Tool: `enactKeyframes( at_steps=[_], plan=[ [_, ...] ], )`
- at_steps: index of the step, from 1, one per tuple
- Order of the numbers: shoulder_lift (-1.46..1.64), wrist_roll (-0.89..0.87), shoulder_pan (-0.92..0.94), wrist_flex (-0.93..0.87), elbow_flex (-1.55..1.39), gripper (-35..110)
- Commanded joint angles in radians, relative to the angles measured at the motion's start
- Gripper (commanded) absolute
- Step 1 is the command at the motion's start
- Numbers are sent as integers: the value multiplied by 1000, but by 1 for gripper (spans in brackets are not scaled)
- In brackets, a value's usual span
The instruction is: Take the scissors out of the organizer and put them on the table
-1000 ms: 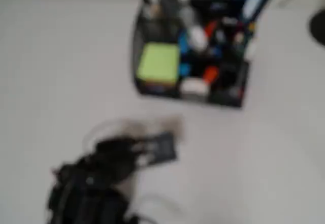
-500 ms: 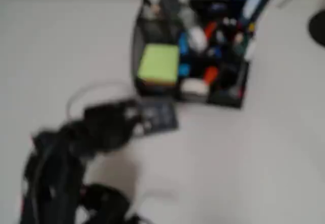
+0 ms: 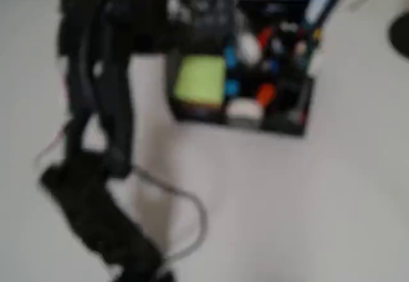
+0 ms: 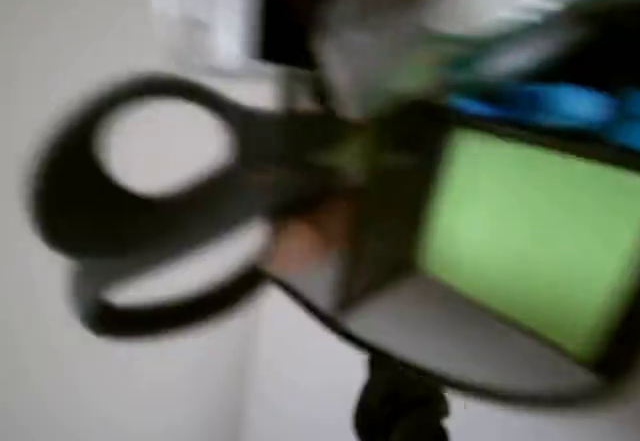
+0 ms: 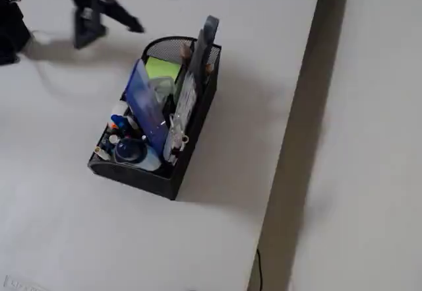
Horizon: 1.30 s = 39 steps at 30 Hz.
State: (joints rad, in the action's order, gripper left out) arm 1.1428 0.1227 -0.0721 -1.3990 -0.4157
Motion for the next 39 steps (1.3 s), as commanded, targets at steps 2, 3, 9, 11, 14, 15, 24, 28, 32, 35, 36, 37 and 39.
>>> enactKeyframes(
  at_steps=[2,3,9,11,14,15,24,28,32,35,36,37,39],
  plan=[
    [-163,-18,55,121,339,53],
    [-178,-18,64,149,339,51],
    [-256,-18,132,298,339,47],
    [-279,-18,141,350,339,47],
    [-295,-34,143,402,339,45],
    [-298,-49,143,422,339,43],
    [-302,-77,95,407,339,40],
    [-298,-75,80,345,339,40],
    [-285,-75,69,293,339,40],
    [-268,-58,54,258,339,40],
    [-261,-58,51,244,339,40],
    [-253,-58,44,235,339,40],
    [-244,-58,37,239,339,40]
  ],
)
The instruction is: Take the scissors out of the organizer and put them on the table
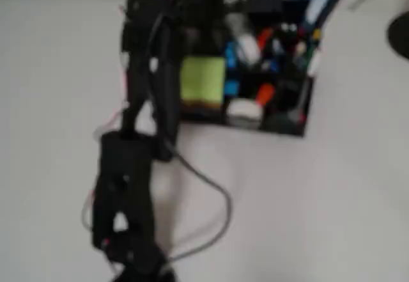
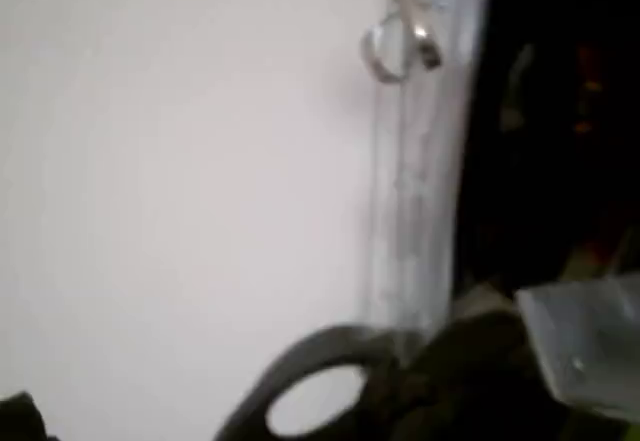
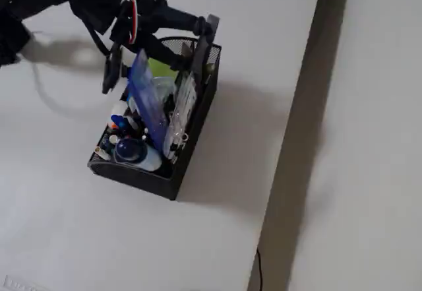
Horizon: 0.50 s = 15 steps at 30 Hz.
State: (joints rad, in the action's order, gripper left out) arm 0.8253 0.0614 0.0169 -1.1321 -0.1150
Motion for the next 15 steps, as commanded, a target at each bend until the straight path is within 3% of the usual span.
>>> enactKeyframes(
  at_steps=[1,15],
  plan=[
    [78,3,-55,-25,38,40],
    [109,17,-69,-8,38,39]
  ],
)
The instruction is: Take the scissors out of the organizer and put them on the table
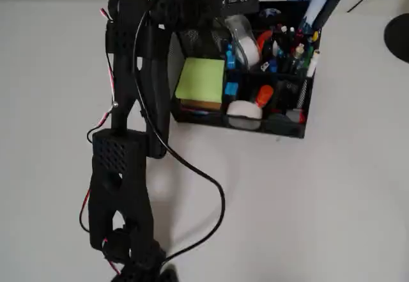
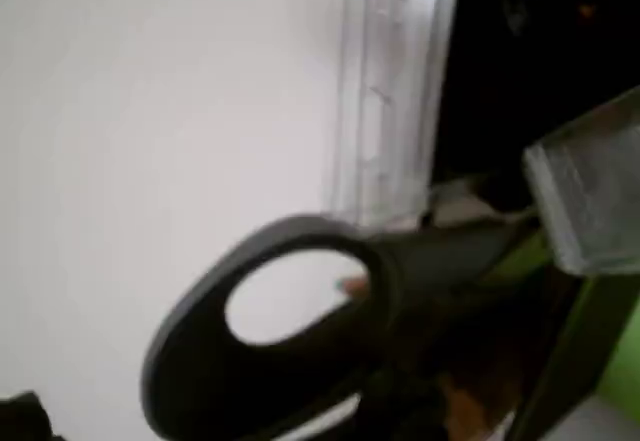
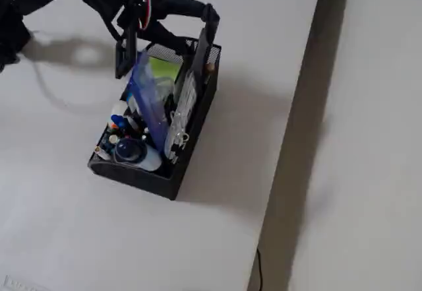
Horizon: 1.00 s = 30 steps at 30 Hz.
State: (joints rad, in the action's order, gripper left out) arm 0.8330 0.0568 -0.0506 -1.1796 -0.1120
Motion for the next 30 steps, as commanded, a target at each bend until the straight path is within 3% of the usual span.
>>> enactKeyframes(
  at_steps=[1,17,30],
  plan=[
    [101,31,6,38,35,39],
    [176,31,48,-28,35,38],
    [103,-2,43,104,35,37]
  ],
)
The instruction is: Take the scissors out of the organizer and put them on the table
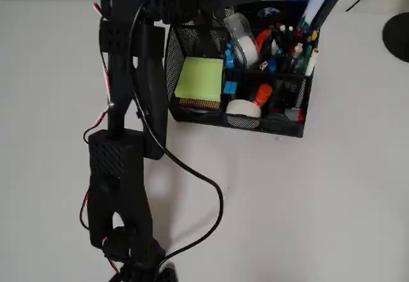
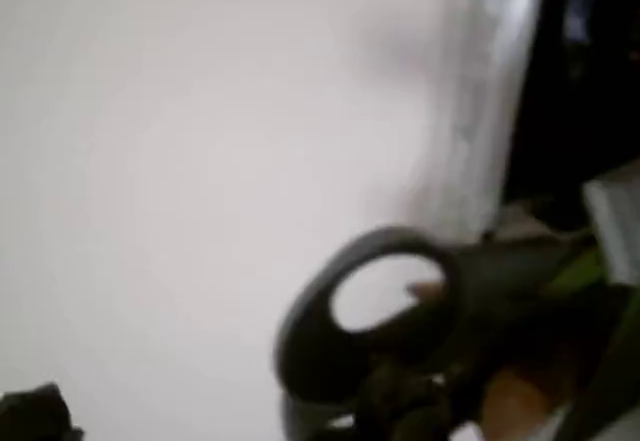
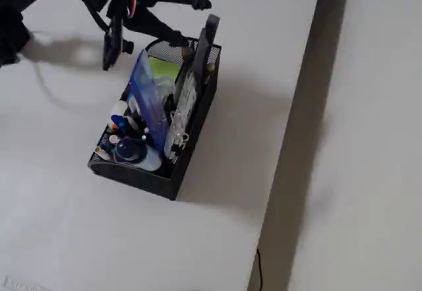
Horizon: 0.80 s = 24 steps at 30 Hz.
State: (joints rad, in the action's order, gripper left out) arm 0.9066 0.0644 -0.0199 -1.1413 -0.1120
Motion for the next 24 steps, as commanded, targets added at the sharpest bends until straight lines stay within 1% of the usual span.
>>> enactKeyframes(
  at_steps=[1,9,12,14,17,20,24],
  plan=[
    [14,-11,12,86,35,37],
    [-133,-21,3,187,35,36],
    [-179,-26,14,256,35,34],
    [-195,-35,23,290,35,31],
    [-213,-49,35,311,35,18],
    [-225,-106,57,319,35,2],
    [-225,-183,83,279,100,0]
  ],
)
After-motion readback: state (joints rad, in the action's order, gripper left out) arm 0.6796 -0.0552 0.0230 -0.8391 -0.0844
